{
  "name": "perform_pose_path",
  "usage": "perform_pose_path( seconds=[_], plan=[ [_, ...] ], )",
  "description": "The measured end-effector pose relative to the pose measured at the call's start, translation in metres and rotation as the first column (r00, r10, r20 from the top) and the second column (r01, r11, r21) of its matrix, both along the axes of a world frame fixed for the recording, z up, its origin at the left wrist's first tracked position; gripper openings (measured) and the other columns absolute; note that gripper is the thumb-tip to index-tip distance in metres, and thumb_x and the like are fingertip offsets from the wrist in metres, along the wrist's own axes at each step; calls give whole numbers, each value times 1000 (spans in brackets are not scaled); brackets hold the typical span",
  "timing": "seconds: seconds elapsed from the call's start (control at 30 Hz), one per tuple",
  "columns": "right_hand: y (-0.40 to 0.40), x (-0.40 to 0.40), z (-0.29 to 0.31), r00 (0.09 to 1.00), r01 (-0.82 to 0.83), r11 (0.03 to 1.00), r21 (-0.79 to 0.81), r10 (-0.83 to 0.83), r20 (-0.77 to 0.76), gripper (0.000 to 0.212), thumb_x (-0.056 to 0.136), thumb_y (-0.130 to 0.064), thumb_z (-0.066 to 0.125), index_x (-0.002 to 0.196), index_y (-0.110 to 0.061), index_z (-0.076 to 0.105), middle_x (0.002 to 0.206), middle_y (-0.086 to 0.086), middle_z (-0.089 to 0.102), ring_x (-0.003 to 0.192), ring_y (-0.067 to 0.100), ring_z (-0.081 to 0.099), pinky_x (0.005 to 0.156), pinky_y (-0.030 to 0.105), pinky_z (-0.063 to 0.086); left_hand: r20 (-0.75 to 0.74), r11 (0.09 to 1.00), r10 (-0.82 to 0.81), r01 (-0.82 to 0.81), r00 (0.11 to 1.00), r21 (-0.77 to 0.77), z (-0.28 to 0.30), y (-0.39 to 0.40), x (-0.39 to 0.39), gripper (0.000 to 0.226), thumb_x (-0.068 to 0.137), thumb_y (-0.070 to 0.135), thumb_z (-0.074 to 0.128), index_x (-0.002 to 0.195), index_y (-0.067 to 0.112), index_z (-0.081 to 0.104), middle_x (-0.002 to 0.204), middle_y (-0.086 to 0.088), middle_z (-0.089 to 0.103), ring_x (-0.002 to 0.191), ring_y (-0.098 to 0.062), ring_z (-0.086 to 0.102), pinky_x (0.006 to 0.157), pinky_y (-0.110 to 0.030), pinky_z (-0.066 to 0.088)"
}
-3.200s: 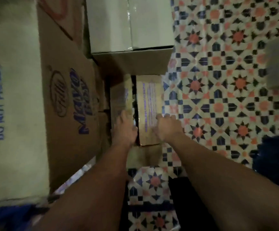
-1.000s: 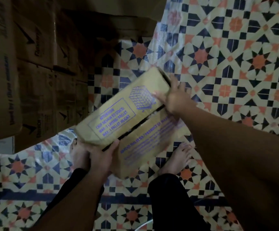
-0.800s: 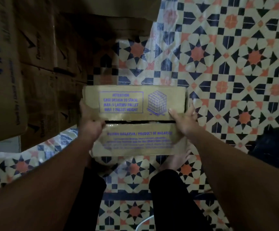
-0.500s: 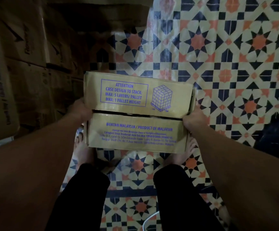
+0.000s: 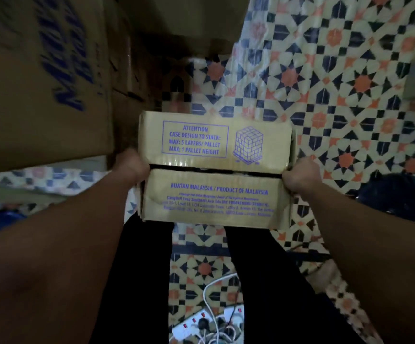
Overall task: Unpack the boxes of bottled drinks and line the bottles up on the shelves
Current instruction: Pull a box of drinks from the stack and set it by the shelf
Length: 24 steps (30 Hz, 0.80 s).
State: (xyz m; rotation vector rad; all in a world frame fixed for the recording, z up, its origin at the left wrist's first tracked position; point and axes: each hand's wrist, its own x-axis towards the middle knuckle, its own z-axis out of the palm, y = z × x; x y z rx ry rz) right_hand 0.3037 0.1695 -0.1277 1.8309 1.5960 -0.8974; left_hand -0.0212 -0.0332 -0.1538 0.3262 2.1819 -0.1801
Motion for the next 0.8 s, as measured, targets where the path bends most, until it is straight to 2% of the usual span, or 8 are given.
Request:
perform_pose_path(
  seconds=[0.13, 0.23, 0.4, 0.5, 0.57, 0.67, 0.73, 0.8],
  plan=[
    [-2, 0, 120, 990, -141, 990, 0, 141, -3, 25, 90, -9, 61, 69, -3, 50, 78, 16, 57, 72, 28, 53, 64, 32, 45, 19, 998, 47, -47, 999, 41, 117, -32, 19, 27, 89, 6, 60, 111, -9, 66, 112, -31, 69, 103, -45, 68, 87, -45, 59],
    [-5, -1, 203, 967, -255, 967, 8, 255, 15, 31, 91, -12, 62, 63, -5, 51, 63, 9, 52, 55, 19, 46, 47, 32, 32, 9, 993, 86, -87, 996, 82, 207, -57, 38, 28, 93, 12, 58, 113, -5, 67, 113, -29, 69, 105, -43, 67, 87, -39, 55],
    [-13, -7, 302, 892, -442, 893, 85, 448, -63, 33, 89, -8, 62, 57, -2, 52, 57, 13, 54, 53, 26, 53, 51, 35, 46, -9, 953, 266, -262, 964, 151, 324, -110, 85, 25, 91, 7, 58, 111, -5, 67, 110, -29, 68, 104, -41, 66, 80, -37, 50],
    [-27, -20, 342, 827, -546, 829, 120, 556, -79, 31, 86, -7, 62, 57, -2, 53, 59, 15, 56, 58, 28, 57, 53, 38, 48, -15, 908, 381, -371, 924, 197, 364, -150, 108, 8, 91, 7, 58, 85, 4, 62, 83, -15, 65, 76, -29, 63, 59, -29, 44],
    [-36, -30, 358, 775, -616, 776, 133, 628, -73, 29, 83, -5, 62, 56, -2, 53, 60, 16, 57, 62, 30, 58, 57, 37, 49, -25, 875, 435, -416, 900, 246, 378, -175, 119, 18, 93, 8, 59, 74, 6, 58, 66, -5, 55, 58, -17, 53, 45, -24, 36],
    [-66, -60, 384, 679, -713, 680, 169, 730, -77, 30, 83, -7, 62, 57, -5, 48, 62, 14, 56, 64, 30, 57, 59, 36, 50, -56, 811, 548, -514, 835, 279, 395, -236, 132, 14, 92, 13, 62, 82, 4, 63, 67, -5, 57, 60, -17, 54, 46, -26, 35],
    [-93, -84, 398, 603, -777, 606, 167, 794, -78, 36, 87, -10, 62, 58, -10, 41, 58, 7, 47, 61, 27, 51, 54, 31, 38, -71, 771, 602, -556, 795, 312, 405, -278, 138, 14, 92, 13, 63, 84, 2, 68, 71, -6, 60, 64, -19, 55, 49, -27, 35],
    [-126, -112, 409, 532, -829, 537, 154, 843, -77, 32, 89, -13, 61, 61, -9, 46, 64, 10, 49, 70, 30, 59, 56, 31, 36, -72, 737, 640, -585, 765, 337, 414, -317, 141, 16, 95, 14, 62, 84, 4, 67, 73, -4, 59, 65, -18, 52, 53, -28, 35]
  ],
)
